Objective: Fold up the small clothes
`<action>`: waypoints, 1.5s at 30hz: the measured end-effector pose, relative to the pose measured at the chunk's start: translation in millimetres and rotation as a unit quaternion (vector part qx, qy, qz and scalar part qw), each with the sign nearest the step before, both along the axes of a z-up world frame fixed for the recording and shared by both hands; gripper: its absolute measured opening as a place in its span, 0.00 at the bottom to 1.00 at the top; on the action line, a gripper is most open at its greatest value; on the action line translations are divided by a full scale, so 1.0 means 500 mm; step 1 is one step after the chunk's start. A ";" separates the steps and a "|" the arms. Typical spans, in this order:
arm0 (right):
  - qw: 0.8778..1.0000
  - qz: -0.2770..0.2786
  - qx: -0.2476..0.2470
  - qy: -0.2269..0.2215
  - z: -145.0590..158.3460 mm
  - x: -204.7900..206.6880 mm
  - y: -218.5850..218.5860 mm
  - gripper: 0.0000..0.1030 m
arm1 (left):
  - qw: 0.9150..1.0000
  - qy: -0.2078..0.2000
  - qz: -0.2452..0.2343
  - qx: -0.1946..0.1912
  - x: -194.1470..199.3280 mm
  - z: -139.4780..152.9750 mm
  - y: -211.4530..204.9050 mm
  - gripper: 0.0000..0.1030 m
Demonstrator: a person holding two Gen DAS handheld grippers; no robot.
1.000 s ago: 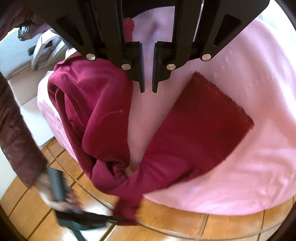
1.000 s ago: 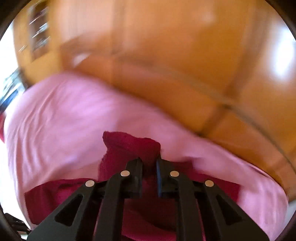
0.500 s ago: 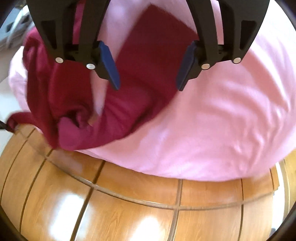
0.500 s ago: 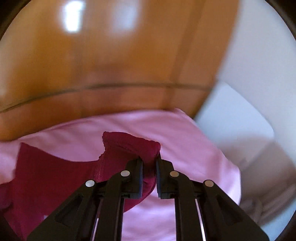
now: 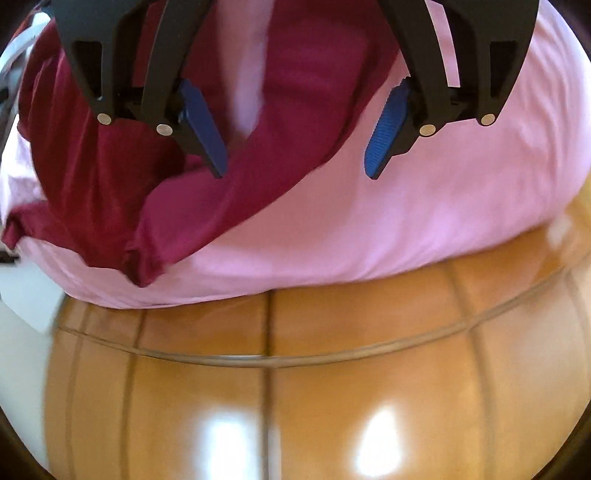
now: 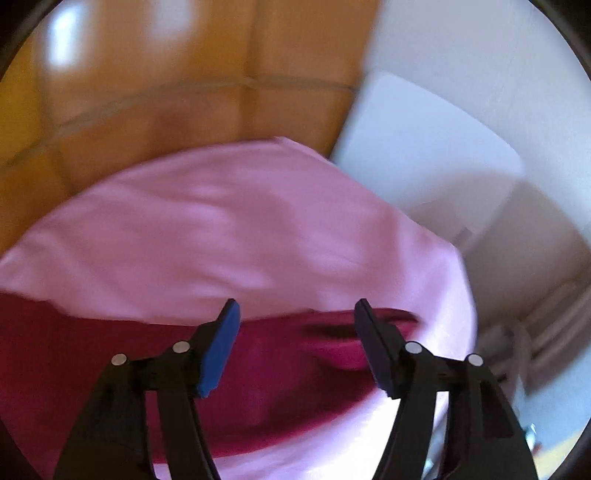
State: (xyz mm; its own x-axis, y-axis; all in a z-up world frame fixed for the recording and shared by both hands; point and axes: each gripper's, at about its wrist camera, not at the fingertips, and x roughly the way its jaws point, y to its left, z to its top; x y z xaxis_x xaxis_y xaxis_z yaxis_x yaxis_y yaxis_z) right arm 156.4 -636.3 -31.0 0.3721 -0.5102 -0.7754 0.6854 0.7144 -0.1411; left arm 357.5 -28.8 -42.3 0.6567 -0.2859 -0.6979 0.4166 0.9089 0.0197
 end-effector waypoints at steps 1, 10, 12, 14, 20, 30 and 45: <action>0.999 0.047 0.010 -0.014 0.013 0.025 0.038 0.69 | 1.000 0.009 -0.029 -0.001 0.018 -0.001 -0.030 0.73; 0.928 0.356 0.111 -0.001 -0.043 0.308 0.374 0.83 | 0.983 0.084 -0.165 0.011 0.115 -0.047 -0.164 0.80; 0.919 0.375 0.118 0.016 -0.074 0.367 0.412 0.84 | 0.978 0.108 -0.179 0.000 0.138 -0.065 -0.172 0.63; 0.913 0.382 0.137 0.028 -0.104 0.411 0.439 0.86 | 0.975 0.128 -0.183 -0.013 0.155 -0.083 -0.176 0.44; 0.919 0.368 0.099 0.101 -0.205 0.484 0.453 0.11 | 0.978 0.104 -0.174 -0.055 0.139 -0.086 -0.149 0.07; 0.918 0.388 0.077 -0.013 -0.079 0.502 0.514 0.06 | 0.991 0.024 -0.043 -0.121 0.157 0.022 0.016 0.06; 0.922 0.382 0.046 -0.045 -0.053 0.574 0.645 0.67 | 0.978 0.084 0.191 -0.025 0.312 -0.063 0.142 0.44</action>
